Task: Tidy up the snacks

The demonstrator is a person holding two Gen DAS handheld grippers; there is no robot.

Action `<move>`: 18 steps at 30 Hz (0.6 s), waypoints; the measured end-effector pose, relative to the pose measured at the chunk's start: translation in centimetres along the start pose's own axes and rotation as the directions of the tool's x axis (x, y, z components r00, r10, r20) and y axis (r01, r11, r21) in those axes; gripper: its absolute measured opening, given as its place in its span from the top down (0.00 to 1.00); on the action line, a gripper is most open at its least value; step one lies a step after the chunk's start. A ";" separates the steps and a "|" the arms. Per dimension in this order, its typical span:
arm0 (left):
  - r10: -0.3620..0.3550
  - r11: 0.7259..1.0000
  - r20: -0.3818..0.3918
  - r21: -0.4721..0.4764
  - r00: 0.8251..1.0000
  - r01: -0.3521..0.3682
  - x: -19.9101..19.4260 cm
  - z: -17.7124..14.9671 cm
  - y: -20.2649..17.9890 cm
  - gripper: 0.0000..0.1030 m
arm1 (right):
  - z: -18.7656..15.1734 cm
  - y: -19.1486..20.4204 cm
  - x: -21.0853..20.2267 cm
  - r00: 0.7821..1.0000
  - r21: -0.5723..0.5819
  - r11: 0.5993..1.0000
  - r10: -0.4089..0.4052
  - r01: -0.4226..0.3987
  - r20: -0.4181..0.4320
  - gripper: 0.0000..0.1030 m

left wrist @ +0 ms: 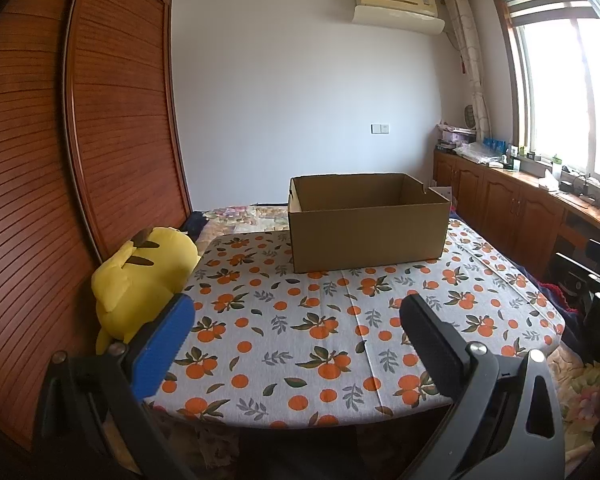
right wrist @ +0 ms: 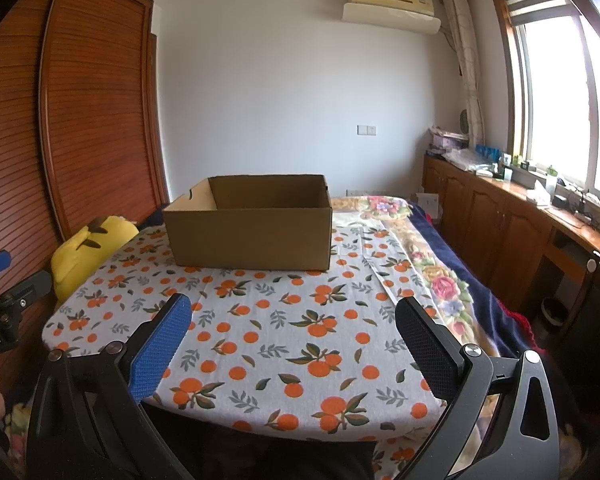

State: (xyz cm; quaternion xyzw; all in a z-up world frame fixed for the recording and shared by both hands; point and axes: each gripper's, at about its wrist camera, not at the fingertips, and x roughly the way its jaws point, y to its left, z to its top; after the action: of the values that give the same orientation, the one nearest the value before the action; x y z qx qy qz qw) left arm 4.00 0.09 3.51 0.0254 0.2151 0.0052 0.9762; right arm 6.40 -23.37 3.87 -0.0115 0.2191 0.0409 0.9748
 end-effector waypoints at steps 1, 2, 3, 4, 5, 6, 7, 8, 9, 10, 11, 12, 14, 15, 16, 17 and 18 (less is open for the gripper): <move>0.000 1.000 0.001 0.001 1.000 0.000 -0.1 0.0 0.0 0.00 | 0.0 0.0 0.0 1.000 0.000 1.000 0.000 0.000 0.001 0.00; 0.000 1.000 0.001 0.001 1.000 0.000 0.0 0.0 0.1 0.00 | 0.1 0.0 0.1 1.000 -0.001 1.000 0.000 0.000 0.001 0.00; 0.000 1.000 0.001 0.002 1.000 0.000 -0.1 -0.1 0.0 0.00 | 0.0 0.0 0.0 1.000 0.000 1.000 0.000 0.000 0.000 0.00; 0.000 1.000 0.001 0.002 1.000 0.000 -0.1 -0.1 0.0 0.00 | 0.0 0.0 0.0 1.000 0.000 1.000 0.000 0.000 0.001 0.00; 0.000 1.000 0.001 0.002 1.000 0.000 0.0 0.1 0.1 0.00 | 0.0 0.0 0.0 1.000 0.000 1.000 -0.001 0.001 0.001 0.00; -0.001 1.000 0.001 0.001 1.000 0.001 0.0 0.0 0.1 0.00 | 0.0 0.0 0.0 1.000 0.000 1.000 0.000 0.000 0.000 0.00; 0.000 1.000 0.001 0.001 1.000 0.000 -0.1 0.0 0.0 0.00 | 0.1 0.0 0.1 1.000 0.000 1.000 0.000 0.000 0.001 0.00; 0.000 1.000 0.001 0.002 1.000 0.000 -0.1 -0.1 0.0 0.00 | 0.1 0.0 0.0 1.000 -0.001 1.000 -0.001 0.001 0.002 0.00; 0.001 1.000 0.001 0.003 1.000 -0.001 0.0 0.0 0.0 0.00 | 0.0 0.0 0.0 1.000 0.000 1.000 0.000 0.000 0.001 0.00; 0.001 1.000 0.001 0.002 1.000 -0.001 -0.1 -0.1 0.0 0.00 | 0.0 0.0 0.0 1.000 0.001 1.000 0.000 0.000 0.001 0.00; 0.000 1.000 0.001 0.001 1.000 0.000 -0.1 -0.1 0.0 0.00 | 0.1 0.0 0.0 1.000 0.001 1.000 0.000 0.000 0.001 0.00; 0.000 1.000 0.001 0.001 1.000 0.000 -0.1 -0.1 0.0 0.00 | 0.1 0.0 0.1 1.000 0.000 1.000 0.000 0.000 0.000 0.00; 0.001 1.000 0.002 0.000 1.000 -0.001 0.0 0.0 0.0 0.00 | 0.1 0.0 0.0 1.000 0.000 1.000 -0.001 0.001 0.002 0.00; 0.000 1.000 0.001 0.001 1.000 0.000 0.0 0.0 0.0 0.00 | 0.1 0.0 0.1 1.000 0.000 1.000 0.001 -0.001 0.002 0.00; 0.000 1.000 0.001 0.002 1.000 0.000 -0.1 -0.1 0.0 0.00 | 0.0 0.0 0.0 1.000 0.000 1.000 0.000 0.000 0.002 0.00; 0.000 1.000 0.002 0.003 1.000 0.000 -0.1 -0.1 0.0 0.00 | 0.1 0.0 0.1 1.000 0.000 1.000 0.000 0.000 0.002 0.00; 0.001 1.000 0.003 0.003 1.000 -0.001 -0.1 -0.1 0.0 0.00 | 0.0 0.0 0.0 1.000 0.000 1.000 0.001 -0.001 0.001 0.00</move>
State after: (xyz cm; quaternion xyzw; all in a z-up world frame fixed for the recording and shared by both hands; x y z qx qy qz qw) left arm 3.91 0.10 3.49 0.0270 0.2137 0.0055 0.9765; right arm 6.38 -23.40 3.92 -0.0113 0.2184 0.0412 0.9749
